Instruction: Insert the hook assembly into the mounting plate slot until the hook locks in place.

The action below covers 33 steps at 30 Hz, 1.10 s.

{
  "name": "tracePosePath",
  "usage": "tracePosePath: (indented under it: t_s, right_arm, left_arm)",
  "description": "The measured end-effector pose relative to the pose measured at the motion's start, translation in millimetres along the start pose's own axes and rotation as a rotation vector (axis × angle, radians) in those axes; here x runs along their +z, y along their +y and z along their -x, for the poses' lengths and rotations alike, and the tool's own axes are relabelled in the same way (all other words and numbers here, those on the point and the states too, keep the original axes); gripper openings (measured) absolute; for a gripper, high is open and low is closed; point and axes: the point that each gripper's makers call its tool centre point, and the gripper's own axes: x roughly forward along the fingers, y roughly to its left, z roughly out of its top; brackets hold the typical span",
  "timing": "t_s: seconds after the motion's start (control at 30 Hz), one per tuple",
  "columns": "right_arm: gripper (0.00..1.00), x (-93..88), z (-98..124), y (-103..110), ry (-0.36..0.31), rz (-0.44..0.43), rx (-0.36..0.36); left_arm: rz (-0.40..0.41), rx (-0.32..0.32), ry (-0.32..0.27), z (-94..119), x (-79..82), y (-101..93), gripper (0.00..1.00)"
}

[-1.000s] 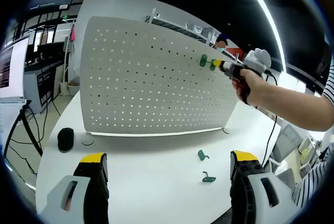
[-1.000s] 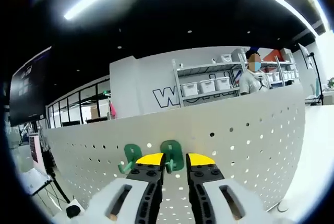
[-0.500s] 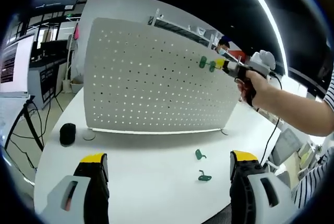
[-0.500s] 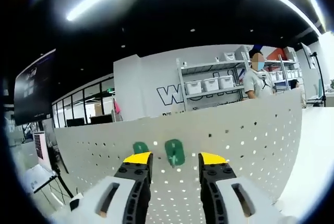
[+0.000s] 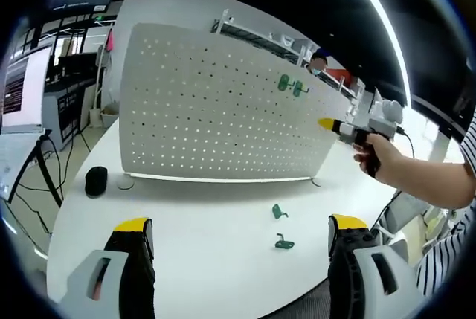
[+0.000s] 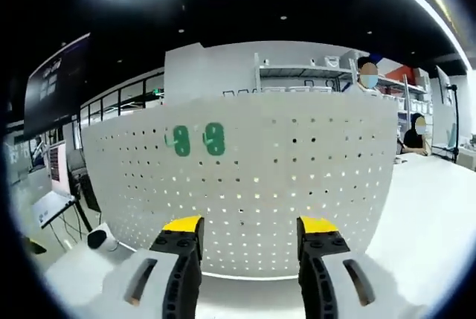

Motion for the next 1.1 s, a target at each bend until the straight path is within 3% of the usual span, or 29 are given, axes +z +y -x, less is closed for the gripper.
tracePosePath:
  t_s: [0.33,0.5,0.63,1.1]
  right_arm:
    - [0.63,-33.5,35.1,14.0,0.079,0.022,0.088]
    - [0.63,-47.8,54.2,17.3,0.118,0.034,0.113]
    - [0.61,-46.9,70.7,21.5,0.103,0.038,0.138]
    - [0.64,-77.6,95.4,39.8,0.203,0.061,0.221]
  left_arm:
    - [0.026,-0.016,0.084,-0.8,-24.2,-19.3,1.00]
    - [0.036,-0.017,0.113,0.4,-33.1,-27.8,1.00]
    - [0.042,-0.023,0.138,1.8,-42.6,-35.1,1.00]
    - [0.052,-0.046,0.225,-5.2,-74.7,-65.1,0.99]
